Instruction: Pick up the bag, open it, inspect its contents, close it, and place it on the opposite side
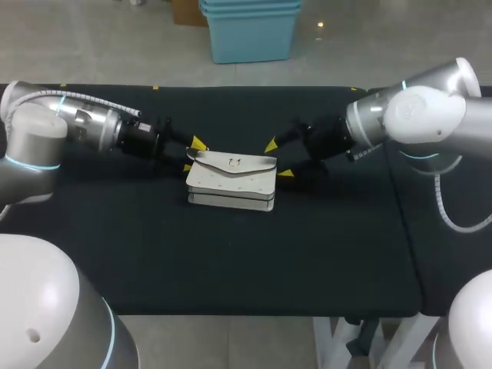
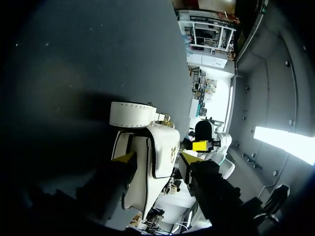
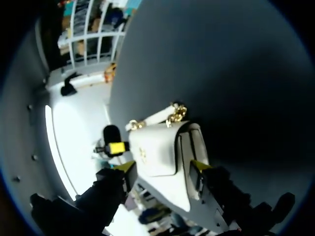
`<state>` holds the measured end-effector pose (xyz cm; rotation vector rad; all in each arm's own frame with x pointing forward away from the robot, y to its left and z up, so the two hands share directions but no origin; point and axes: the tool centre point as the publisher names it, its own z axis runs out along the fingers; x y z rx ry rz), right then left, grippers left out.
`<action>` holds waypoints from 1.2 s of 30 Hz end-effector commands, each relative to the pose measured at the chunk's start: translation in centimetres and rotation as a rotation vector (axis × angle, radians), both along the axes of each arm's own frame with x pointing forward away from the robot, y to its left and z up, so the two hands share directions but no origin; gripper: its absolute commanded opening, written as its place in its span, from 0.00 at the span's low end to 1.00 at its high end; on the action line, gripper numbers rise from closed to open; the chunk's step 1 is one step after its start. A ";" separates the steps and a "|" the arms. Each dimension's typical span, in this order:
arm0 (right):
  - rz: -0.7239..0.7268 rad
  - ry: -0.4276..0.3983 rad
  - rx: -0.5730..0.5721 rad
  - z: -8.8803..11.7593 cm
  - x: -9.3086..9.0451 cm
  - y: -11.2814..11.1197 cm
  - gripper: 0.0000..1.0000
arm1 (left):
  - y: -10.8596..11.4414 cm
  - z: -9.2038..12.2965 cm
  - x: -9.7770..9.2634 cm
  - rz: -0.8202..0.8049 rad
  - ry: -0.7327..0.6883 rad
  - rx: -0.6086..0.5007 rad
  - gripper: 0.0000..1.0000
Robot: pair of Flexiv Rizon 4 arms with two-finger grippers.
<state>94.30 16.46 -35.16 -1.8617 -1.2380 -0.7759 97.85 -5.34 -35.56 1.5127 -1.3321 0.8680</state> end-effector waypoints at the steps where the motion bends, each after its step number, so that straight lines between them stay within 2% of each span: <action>1: 0.055 -0.006 0.066 -1.0 0.0 0.6 0.64 | -0.2 -0.7 0.5 -0.014 0.005 -0.018 0.60; 8: 0.090 -0.036 0.117 -1.5 -0.3 1.1 0.54 | -0.5 -0.8 0.4 -0.038 -0.011 -0.042 0.58; 16: 0.096 -0.021 0.130 -2.1 -0.3 1.7 0.43 | -1.5 -1.8 0.5 -0.059 -0.046 -0.026 0.35; 17: 0.096 -0.019 0.130 -2.3 -0.3 1.8 0.41 | -1.6 -2.1 0.5 -0.048 -0.045 -0.010 0.32; 18: 0.096 -0.014 0.130 -2.5 -0.3 1.9 0.38 | -1.7 -2.3 0.6 -0.039 -0.047 0.002 0.24; 20: 0.093 -0.007 0.130 -2.8 -0.3 1.9 0.25 | -1.7 -2.6 0.6 -0.041 -0.039 0.003 0.08; 21: 0.091 -0.004 0.130 -2.9 -0.4 2.0 0.04 | -1.7 -2.7 0.7 -0.038 -0.037 0.005 0.00; 22: 0.089 -0.003 0.130 -3.1 -0.4 2.0 0.00 | -1.7 -2.8 0.7 -0.038 -0.034 0.004 0.00; 28: 0.078 0.002 0.131 -3.1 -0.6 1.8 0.00 | -1.5 -2.4 0.3 -0.033 -0.031 0.001 0.00; 29: 0.074 -0.003 0.126 -2.9 -0.6 1.7 0.11 | -1.5 -2.2 0.2 -0.034 -0.031 0.000 0.16; 30: 0.072 -0.009 0.125 -2.6 -0.6 1.6 0.41 | -1.5 -2.0 0.1 -0.039 -0.038 -0.004 0.47; 31: 0.072 -0.013 0.126 -2.5 -0.6 1.6 0.48 | -1.5 -1.9 0.0 -0.039 -0.042 -0.006 0.65; 32: 0.069 -0.017 0.126 -2.3 -0.7 1.5 0.56 | -1.5 -1.8 -0.2 -0.040 -0.045 -0.008 0.52; 33: 0.069 -0.018 0.126 -2.3 -0.7 1.5 0.54 | -1.5 -1.7 -0.2 -0.040 -0.047 -0.009 0.35; 34: 0.064 -0.024 0.128 -2.2 -0.7 1.5 0.44 | -1.5 -1.7 -0.3 -0.039 -0.052 -0.009 0.00; 36: 0.061 -0.025 0.128 -2.2 -0.7 1.5 0.00 | -1.7 -1.9 -0.2 -0.036 -0.053 -0.006 0.00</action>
